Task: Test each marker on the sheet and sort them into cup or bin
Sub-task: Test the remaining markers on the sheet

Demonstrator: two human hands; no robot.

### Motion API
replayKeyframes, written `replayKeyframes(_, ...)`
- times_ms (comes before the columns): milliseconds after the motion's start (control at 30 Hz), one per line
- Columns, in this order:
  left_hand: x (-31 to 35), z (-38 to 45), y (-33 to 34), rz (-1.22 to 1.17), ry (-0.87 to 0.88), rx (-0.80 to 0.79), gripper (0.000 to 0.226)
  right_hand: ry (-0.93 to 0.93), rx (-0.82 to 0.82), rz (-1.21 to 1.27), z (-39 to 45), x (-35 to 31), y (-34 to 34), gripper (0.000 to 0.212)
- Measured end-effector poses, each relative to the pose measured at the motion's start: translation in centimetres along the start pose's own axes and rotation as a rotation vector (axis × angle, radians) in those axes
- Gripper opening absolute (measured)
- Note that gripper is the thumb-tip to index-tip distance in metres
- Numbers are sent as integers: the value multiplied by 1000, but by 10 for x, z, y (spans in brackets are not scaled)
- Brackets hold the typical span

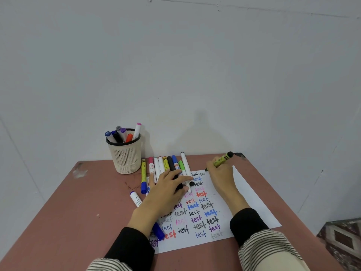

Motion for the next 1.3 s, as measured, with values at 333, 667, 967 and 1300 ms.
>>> replayKeyframes(333, 1, 0, -1, -13, 2, -4, 38, 12, -60, -32, 3, 6, 2, 30)
replayKeyframes(667, 2, -1, -1, -6, 1, -5, 38, 39, -46, -9, 4, 8, 1, 34)
replayKeyframes(967, 1, -1, 0, -11, 0, -1, 38, 50, -4, -26, 5, 9, -4, 37)
replayKeyframes(1300, 3, -1, -2, -19, 4, -4, 39, 58, 36, -29, 3, 7, -7, 37)
Point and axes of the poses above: each hand's wrist, its own z-axis towards the middle knuckle, its own y-axis out of the palm, x = y × z, the point moved 9 cm from there along z, towards the middle knuckle, and after that the axes turned 11 degrees about x, right-handed, at the moved point
